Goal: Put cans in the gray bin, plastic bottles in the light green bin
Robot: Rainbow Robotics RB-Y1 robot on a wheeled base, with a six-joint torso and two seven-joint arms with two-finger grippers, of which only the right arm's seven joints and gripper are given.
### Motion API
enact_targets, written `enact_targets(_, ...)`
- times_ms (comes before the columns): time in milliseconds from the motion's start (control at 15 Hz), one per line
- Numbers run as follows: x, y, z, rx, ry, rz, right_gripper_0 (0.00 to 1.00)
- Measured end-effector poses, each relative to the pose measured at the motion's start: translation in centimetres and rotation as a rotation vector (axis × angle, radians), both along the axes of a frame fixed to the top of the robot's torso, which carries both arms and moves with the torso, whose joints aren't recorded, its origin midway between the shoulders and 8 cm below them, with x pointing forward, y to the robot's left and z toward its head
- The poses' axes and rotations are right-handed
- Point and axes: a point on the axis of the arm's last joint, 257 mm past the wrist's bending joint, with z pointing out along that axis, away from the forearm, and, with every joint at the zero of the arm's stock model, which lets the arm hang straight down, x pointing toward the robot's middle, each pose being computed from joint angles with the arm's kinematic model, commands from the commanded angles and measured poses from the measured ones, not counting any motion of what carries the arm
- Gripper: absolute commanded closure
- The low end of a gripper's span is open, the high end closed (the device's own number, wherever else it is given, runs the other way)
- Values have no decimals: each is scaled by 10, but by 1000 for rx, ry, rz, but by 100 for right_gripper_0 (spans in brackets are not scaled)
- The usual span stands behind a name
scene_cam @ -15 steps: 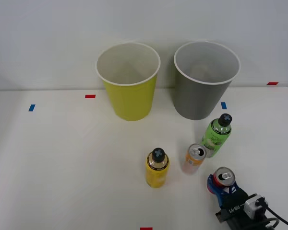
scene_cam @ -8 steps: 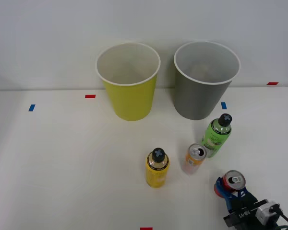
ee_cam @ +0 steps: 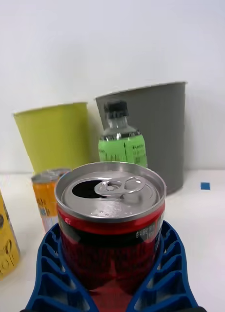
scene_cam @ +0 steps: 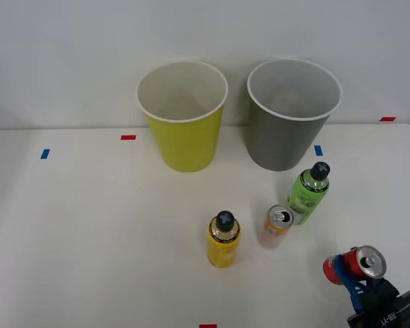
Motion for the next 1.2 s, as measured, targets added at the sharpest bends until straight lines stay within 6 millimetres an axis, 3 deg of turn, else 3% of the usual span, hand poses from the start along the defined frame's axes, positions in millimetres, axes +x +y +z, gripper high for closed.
enact_targets(267,2,21,66,164,-78,108,100)
enact_targets(600,10,38,134,242,-96,150,100)
enact_targets(800,33,54,173,282,-111,140,100)
enact_targets(1067,80,76,235,355,-160,127,100)
enact_targets(1200,109,83,255,368,-149,102,100)
